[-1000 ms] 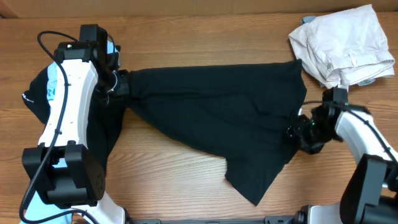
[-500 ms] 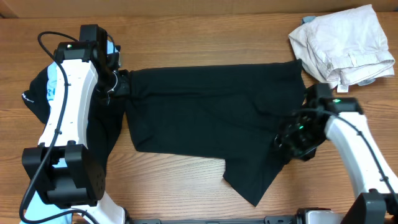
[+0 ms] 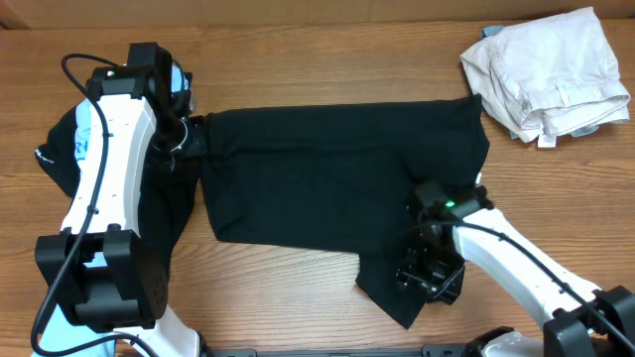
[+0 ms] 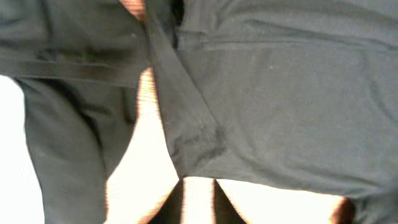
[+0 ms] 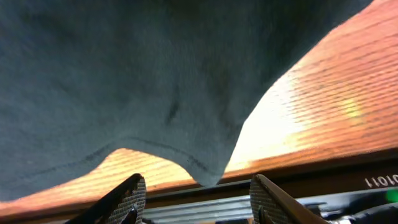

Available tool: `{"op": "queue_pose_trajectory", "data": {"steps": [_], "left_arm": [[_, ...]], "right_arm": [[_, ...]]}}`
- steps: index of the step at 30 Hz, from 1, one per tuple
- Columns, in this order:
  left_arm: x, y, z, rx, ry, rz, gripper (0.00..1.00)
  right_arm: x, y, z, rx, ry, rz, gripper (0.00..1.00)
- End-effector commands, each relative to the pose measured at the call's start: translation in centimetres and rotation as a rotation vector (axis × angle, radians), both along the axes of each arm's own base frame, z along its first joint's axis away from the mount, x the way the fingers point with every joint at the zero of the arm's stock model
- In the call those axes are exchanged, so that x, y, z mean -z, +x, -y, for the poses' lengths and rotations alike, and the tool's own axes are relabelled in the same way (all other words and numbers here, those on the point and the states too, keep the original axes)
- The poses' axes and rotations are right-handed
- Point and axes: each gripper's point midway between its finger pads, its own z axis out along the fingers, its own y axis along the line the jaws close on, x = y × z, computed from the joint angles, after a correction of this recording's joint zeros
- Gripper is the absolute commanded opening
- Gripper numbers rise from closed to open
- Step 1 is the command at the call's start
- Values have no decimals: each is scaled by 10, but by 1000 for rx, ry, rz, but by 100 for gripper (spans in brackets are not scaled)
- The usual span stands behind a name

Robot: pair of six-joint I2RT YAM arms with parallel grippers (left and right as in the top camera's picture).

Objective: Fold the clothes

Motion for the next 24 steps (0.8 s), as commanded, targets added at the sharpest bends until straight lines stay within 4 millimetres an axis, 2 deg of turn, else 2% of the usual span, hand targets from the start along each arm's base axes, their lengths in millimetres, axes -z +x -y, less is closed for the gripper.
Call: {"op": "queue_pose_trajectory", "data": {"steps": [1,2,4,7,13,18,24], "left_arm": [[12,-17,32,93,-117,-57,49],[18,-22,39,110,-119,-77,57],[29,-33,52,151,-113,-112,62],[47,-49,63,183,-53,-166,62],[80,-80,60,189,174,-249,56],[95,-81,41,129,346,-219,50],[109,-68,26,117,435,-139,51]], "right_arm": [[5,-6,0,30,-33,4,58],[6,-6,0,30,-32,6,58],[7,-4,-1,30,-27,16,58],[8,0,-3,25,-16,34,58],[10,7,-6,0,7,67,58],[10,11,-8,-3,16,84,58],[11,14,-10,-21,29,102,59]]}}
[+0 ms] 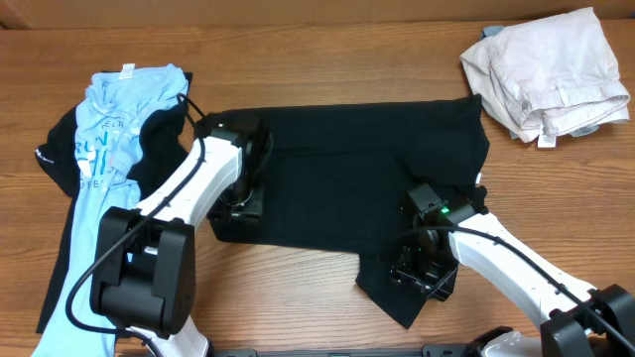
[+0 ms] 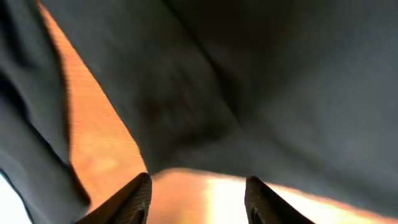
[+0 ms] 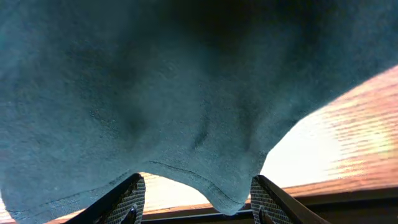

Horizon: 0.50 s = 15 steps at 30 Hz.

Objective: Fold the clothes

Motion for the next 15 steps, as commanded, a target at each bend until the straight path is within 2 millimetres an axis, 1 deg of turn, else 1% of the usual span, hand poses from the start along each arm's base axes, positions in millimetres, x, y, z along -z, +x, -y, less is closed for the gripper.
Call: {"op": "queue_pose_trajectory", "data": {"steps": [1,5,8,9,12,14,15], "left_arm": [[10,6,-17,-13,95,56,51],[25,6,-8,11,35,67,51],[26,9,-6,14,27,83,50],[26,11,-6,14,25,90,49],[27,12,-6,14,23,96,38],[27,12,-5,14,23,95,34],[27,12,-6,14,24,94,34]], "right_arm": [[-1,2,-1,-22,9,29,58],[0,4,-1,-22,13,36,58],[0,5,-2,-23,14,39,58],[0,5,-2,-23,14,39,59],[0,4,-2,-22,14,38,58],[0,4,-2,-22,14,37,58],[0,4,-2,-22,14,37,58]]}}
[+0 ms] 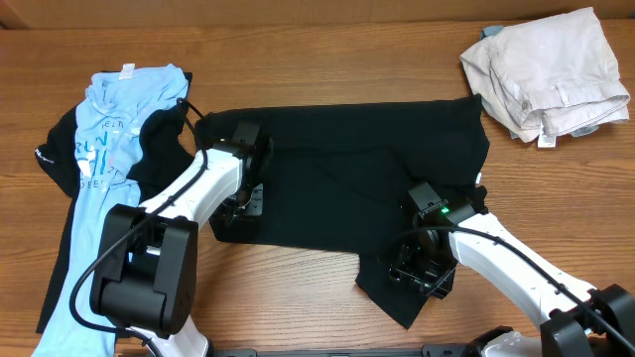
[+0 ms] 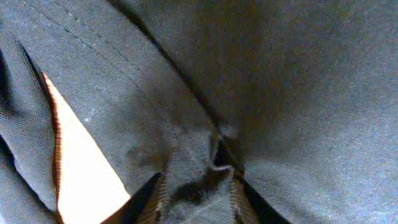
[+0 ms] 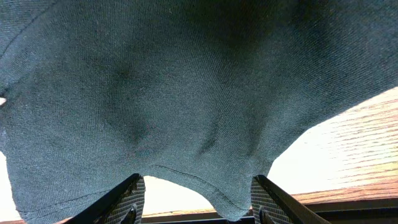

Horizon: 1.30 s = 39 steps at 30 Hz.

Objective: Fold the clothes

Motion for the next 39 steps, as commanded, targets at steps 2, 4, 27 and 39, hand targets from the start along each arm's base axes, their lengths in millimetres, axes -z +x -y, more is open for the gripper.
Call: {"op": "queue_pose_trajectory", "data": {"steps": [2,4,27,39], "left_arm": [[1,-2,-2,8,8,-10,34],[2,-2,-1,14,5,-12,34],[12,-8,14,274,-93,-72,49],[13,-11,-5,198,13,-61,27]], "right_arm": [[-1,0,0,-8,1,17,58],[-1,1,0,-8,3,20,58],[0,5,-2,-11,12,39,59],[0,7,-3,-15,16,46,58]]}}
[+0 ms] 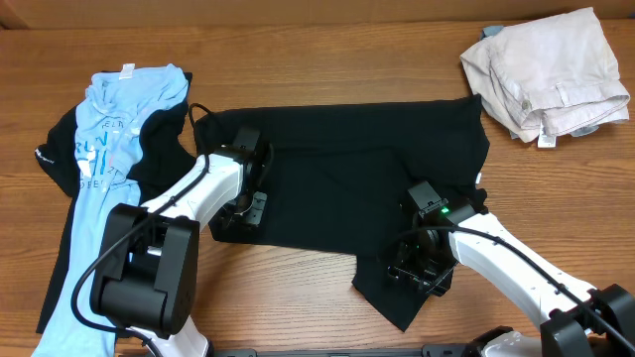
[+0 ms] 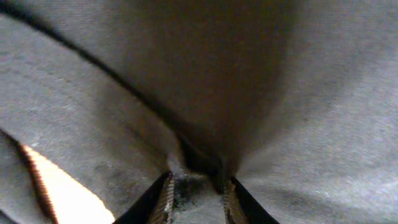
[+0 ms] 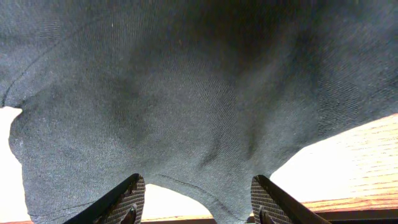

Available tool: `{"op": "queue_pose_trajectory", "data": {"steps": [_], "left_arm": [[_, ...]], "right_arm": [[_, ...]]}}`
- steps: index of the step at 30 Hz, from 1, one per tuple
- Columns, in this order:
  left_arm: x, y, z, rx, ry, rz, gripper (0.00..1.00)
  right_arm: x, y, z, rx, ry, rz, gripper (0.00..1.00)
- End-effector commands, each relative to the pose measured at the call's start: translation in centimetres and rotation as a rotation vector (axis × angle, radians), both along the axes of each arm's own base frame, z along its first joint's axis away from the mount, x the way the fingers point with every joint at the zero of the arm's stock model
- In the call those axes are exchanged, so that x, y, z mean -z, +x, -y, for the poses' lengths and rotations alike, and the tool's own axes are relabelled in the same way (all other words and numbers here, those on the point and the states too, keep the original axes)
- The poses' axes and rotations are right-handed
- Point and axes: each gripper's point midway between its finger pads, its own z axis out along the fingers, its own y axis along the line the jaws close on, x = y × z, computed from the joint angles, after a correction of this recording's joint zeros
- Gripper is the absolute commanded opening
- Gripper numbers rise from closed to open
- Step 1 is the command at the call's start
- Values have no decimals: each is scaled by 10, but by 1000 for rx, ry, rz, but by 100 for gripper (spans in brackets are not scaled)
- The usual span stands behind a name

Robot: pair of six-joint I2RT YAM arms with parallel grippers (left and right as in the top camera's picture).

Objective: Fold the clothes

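A black shirt (image 1: 347,169) lies spread flat across the middle of the table, one sleeve reaching toward the front edge. My left gripper (image 2: 196,198) sits at the shirt's lower left corner (image 1: 243,213), shut on a bunched fold of black fabric (image 2: 199,186). My right gripper (image 3: 198,202) hovers over the front sleeve (image 1: 397,288), its fingers (image 3: 127,199) wide open with the sleeve's hem (image 3: 205,193) lying between them, not pinched.
A light blue printed shirt (image 1: 104,129) lies over another black garment (image 1: 55,149) at the left. A crumpled beige garment (image 1: 546,74) sits at the back right corner. The table's front edge runs just below the sleeve.
My left gripper has closed tighter on the fabric at the shirt's lower left corner. My right gripper stays open over the sleeve, the cloth filling slightly more of its view.
First my left gripper was at the shirt's upper left corner beside the blue shirt. Then it stood open at the lower left edge, then closing on a fold, and now grips it. My right gripper stayed open by the front sleeve throughout.
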Motion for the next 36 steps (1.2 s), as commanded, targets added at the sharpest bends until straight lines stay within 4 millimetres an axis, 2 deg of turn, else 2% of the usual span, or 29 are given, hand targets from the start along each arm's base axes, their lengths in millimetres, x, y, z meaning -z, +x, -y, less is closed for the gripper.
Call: {"op": "queue_pose_trajectory", "data": {"steps": [1,11,13,16,19,23,26,31,36], "left_arm": [[2,-2,-9,-29,48,6,26],[-13,8,-6,-56,46,21,26],[-13,8,-6,-59,46,22,21],[-13,8,-6,-59,47,23,4],[-13,9,-7,-63,49,27,4],[-20,14,-16,-151,97,61,4],[-36,22,-23,-241,101,79,4],[-78,45,-38,-339,78,119,4],[-102,63,-40,-370,35,166,4]], "right_arm": [[-1,0,0,-11,2,19,58],[-1,1,1,-11,-1,22,59],[-1,2,1,-12,-3,25,58],[-1,2,1,-12,-3,26,58],[-1,2,1,-12,-5,27,58],[-1,2,1,-13,-5,26,58],[-2,0,-1,-31,17,21,58],[-8,-1,-3,-34,32,27,56],[-19,-8,-17,-36,122,16,55]]}}
